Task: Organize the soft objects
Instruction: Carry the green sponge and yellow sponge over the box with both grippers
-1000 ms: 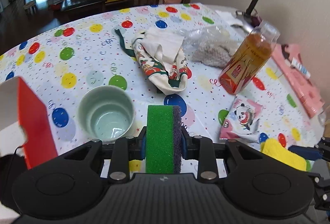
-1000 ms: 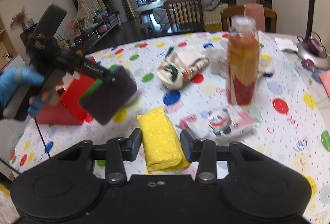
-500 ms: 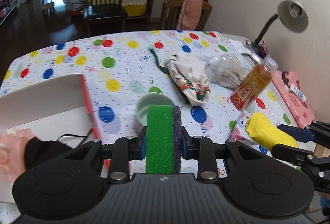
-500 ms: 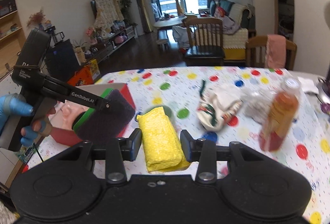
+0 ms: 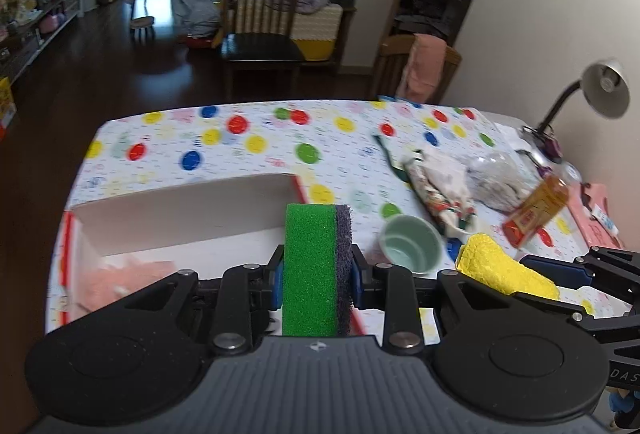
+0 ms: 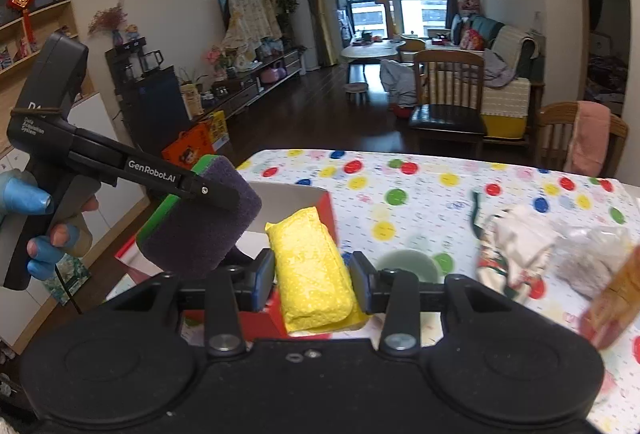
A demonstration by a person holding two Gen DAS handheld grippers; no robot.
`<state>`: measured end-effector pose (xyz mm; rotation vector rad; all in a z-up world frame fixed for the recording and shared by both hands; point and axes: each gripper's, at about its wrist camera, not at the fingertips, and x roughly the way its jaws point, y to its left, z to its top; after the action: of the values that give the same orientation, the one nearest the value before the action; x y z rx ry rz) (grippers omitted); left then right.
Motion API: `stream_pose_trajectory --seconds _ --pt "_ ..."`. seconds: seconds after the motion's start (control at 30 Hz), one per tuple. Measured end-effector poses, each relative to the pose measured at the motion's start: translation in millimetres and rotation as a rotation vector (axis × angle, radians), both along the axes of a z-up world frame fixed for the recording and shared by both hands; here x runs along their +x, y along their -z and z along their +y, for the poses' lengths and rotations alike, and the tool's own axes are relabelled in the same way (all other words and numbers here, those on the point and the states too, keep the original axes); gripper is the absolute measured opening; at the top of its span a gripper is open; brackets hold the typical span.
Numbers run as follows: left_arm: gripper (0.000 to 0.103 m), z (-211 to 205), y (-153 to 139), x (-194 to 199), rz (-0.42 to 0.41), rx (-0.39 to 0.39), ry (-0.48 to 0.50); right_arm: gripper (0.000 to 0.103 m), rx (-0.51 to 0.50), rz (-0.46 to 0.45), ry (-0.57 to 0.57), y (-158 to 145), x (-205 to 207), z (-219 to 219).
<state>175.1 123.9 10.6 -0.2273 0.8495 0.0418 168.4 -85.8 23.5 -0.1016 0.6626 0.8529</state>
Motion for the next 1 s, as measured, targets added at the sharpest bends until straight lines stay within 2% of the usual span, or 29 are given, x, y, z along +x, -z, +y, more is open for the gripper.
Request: stream_pose_trajectory --seconds 0.27,0.63,1.0 --pt "0.029 57.2 6.3 -9.7 0.006 0.033 -0.061 0.040 -0.038 0.004 -0.021 11.9 5.3 57.6" --pt "0.029 124.9 35.6 5.6 0.062 0.053 -0.136 0.040 -0.203 -0.046 -0.054 45.3 10.7 134.2" --pt "0.029 137.9 58.9 38.5 0.104 0.060 -0.097 0.040 -0.365 -0.084 -0.106 87.0 16.0 205.8"
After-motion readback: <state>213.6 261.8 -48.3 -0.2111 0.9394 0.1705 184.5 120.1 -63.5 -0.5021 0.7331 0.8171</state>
